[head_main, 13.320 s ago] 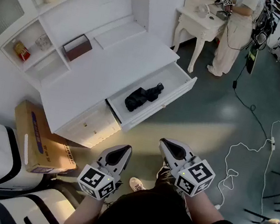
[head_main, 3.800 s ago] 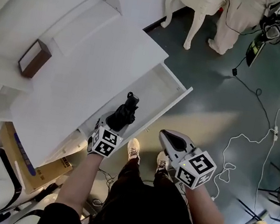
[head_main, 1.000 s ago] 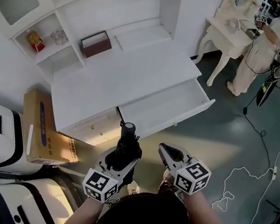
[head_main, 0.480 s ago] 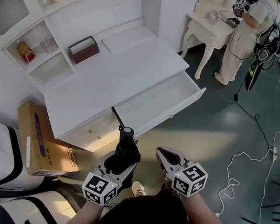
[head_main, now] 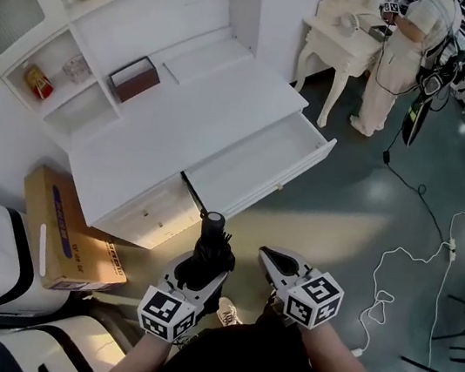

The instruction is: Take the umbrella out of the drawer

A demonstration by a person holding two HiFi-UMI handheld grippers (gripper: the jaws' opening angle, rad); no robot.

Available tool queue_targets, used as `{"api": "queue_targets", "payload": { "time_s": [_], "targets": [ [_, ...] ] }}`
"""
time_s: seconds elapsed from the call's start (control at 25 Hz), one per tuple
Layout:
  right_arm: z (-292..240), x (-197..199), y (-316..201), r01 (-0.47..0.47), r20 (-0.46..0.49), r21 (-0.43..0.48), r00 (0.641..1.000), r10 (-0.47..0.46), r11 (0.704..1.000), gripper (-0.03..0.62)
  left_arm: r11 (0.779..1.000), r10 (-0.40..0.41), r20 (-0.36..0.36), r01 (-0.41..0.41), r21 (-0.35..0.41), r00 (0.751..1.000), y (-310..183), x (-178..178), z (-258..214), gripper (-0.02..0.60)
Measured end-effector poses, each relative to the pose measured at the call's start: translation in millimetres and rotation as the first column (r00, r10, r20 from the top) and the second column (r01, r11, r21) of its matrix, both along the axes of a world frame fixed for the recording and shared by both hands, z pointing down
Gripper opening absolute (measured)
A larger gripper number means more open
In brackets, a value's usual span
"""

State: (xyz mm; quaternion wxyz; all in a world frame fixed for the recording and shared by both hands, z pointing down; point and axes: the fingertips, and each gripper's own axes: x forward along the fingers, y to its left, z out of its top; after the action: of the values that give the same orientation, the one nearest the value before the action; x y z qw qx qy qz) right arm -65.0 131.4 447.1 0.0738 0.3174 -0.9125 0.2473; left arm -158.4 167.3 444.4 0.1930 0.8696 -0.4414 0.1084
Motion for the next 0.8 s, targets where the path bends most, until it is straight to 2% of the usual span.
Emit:
{"api": "queue_targets", "payload": {
  "time_s": [0.8],
  "targets": [
    [-3.2, -4.4, 6.8, 0.027, 0.002, 0.019, 1.000, -0.027, 0.999, 0.002, 1.000, -0.015, -0.014, 0.015, 0.022, 1.000, 5.2, 0.9, -10.3, 0.262]
  ]
}}
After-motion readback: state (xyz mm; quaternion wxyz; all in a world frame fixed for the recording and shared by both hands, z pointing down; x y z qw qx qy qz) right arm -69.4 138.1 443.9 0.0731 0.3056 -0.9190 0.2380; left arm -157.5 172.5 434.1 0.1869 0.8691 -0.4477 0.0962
